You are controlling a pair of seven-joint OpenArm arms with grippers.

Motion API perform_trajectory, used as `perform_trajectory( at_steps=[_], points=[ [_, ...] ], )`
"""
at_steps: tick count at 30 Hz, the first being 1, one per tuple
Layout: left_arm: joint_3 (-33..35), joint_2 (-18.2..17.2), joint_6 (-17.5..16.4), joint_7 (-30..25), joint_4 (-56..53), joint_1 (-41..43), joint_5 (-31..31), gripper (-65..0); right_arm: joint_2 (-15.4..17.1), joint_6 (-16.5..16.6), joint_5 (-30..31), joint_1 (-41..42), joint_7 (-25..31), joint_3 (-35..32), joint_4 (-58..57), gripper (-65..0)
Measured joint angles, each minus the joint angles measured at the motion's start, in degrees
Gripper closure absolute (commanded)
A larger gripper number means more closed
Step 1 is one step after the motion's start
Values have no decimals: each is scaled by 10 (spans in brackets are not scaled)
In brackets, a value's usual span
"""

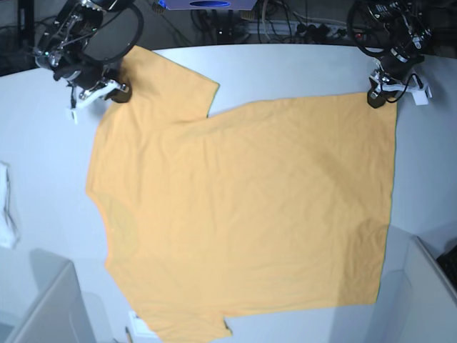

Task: Fold the T-shirt properly
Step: 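Move the left gripper to the other shoulder corner and grasp it, then lift both shoulder corners and pull them toward the hem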

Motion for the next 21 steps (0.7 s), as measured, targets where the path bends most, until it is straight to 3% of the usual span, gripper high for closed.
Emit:
perform_trajectory(
  at_steps=[8, 21],
  points=[
    [-1, -11, 3, 20, 33, 34, 6, 0, -5, -5, -41, -44, -26, 0, 81, 0],
    [0, -11, 5, 23, 138, 83, 12, 0, -17, -4, -45, -74, -36, -3, 179, 0]
  ],
)
